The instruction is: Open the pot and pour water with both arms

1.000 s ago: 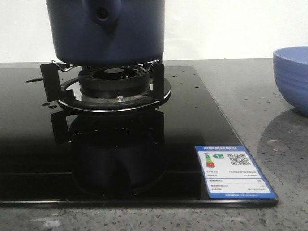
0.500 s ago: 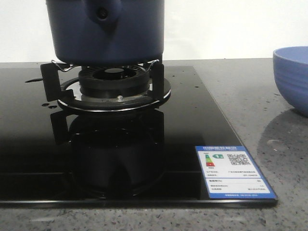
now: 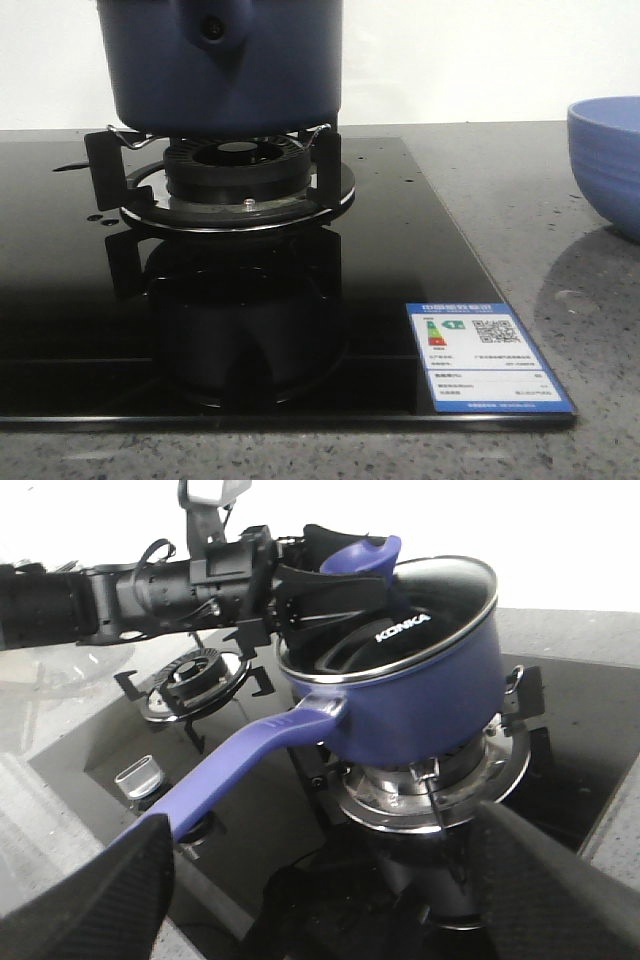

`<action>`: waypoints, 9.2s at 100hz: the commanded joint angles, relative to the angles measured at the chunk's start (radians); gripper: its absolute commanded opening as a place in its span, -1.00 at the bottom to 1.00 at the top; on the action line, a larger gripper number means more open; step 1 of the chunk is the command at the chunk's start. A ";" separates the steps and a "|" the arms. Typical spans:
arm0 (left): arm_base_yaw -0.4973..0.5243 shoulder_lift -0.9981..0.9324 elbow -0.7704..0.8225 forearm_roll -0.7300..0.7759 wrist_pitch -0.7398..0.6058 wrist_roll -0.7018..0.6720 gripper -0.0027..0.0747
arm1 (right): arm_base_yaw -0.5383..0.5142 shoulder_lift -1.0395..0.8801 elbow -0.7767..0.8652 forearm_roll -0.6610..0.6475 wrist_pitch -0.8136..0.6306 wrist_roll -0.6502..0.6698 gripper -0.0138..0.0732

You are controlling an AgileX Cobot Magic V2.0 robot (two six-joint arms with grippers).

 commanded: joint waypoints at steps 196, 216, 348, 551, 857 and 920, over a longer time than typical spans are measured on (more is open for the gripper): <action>0.182 -0.718 0.114 0.225 -0.166 -0.547 -0.39 | -0.161 0.567 -0.291 -1.003 0.106 0.912 0.13; 0.182 -0.718 0.114 0.223 -0.166 -0.547 -0.39 | -0.161 0.612 -0.205 -0.909 0.032 0.887 0.03; 0.182 -0.718 0.114 0.172 -0.184 -0.543 -0.39 | 0.139 1.059 -1.333 -0.754 0.459 0.837 -0.82; 0.086 -0.724 0.114 0.268 -0.268 -0.543 -0.39 | 0.789 1.357 -1.553 -2.345 0.010 1.080 -0.77; -0.074 -0.290 0.041 -0.046 -0.219 -0.171 -0.39 | -0.122 0.731 -0.423 -0.996 0.211 0.795 -0.77; -0.074 -0.124 -0.069 0.007 -0.156 -0.171 -0.39 | -0.122 0.731 -0.423 -1.019 0.233 0.795 -0.36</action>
